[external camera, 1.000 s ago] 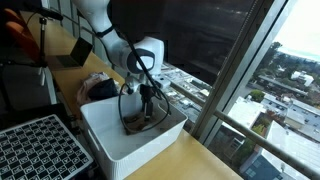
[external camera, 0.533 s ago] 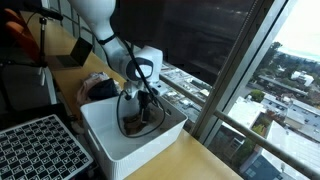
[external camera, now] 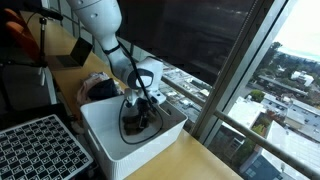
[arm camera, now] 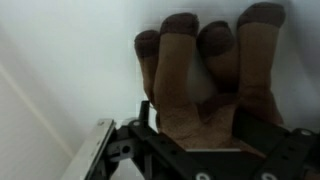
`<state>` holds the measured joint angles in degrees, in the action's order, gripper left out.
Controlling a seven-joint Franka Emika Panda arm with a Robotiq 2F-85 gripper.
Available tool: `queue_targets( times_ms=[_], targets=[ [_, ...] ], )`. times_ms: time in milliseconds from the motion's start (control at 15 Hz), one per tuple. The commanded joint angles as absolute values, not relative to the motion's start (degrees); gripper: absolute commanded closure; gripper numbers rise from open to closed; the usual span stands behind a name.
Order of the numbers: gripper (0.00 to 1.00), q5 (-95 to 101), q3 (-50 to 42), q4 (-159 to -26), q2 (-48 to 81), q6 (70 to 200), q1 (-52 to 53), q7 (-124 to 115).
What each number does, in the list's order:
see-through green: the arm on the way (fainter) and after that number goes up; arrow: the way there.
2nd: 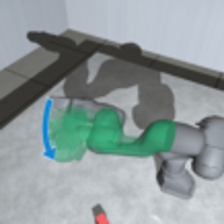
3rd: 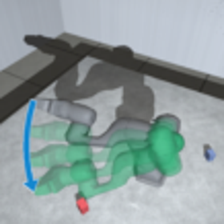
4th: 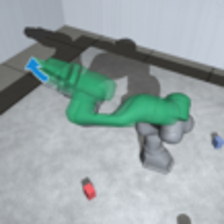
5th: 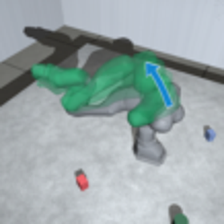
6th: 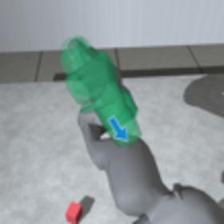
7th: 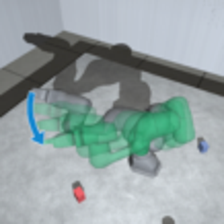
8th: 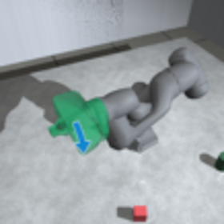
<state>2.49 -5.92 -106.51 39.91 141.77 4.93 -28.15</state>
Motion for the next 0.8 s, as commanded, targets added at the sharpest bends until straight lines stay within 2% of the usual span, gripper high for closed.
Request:
queue_targets(
  times_ms=[0,467,733],
  targets=[
    [0.47,-0.7,-5.3,-104.1,43.1,142.2,3.7,-25.4],
    [0.98,-1.1,-7.9,-108.4,36.8,142.2,4.0,-27.2],
    [1.00,2.1,-13.1,-113.5,28.0,142.2,4.9,-30.6]
  ],
)
